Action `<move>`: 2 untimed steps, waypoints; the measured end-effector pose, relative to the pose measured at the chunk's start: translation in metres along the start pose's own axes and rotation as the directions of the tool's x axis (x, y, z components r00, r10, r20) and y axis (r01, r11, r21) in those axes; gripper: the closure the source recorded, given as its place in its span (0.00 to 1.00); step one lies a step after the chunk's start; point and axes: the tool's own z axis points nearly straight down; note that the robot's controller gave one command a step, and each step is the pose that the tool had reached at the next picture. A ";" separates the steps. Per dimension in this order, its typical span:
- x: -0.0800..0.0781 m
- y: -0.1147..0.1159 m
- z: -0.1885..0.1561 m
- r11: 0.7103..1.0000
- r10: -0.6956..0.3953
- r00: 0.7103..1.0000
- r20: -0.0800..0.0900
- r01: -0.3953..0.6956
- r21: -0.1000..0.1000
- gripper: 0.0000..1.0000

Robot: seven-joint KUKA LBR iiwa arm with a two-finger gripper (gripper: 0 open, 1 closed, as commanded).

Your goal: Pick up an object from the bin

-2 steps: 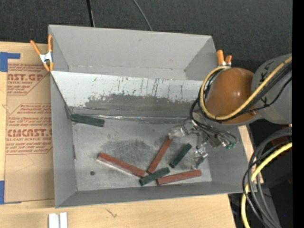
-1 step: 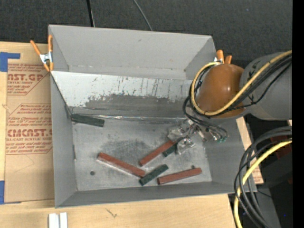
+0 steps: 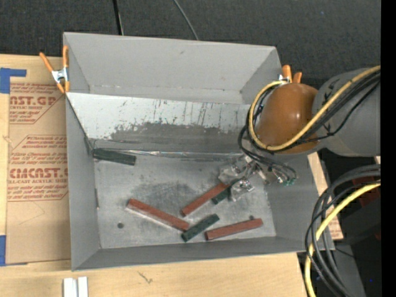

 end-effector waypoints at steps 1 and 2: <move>-0.007 0.020 -0.172 0.998 -0.065 0.998 -0.006 0.065 -0.003 1.00; -0.007 0.021 -0.169 0.998 -0.065 0.998 -0.010 0.065 -0.007 1.00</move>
Offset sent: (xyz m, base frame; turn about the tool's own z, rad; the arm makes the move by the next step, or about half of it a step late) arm 0.0000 0.0000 0.0000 0.0000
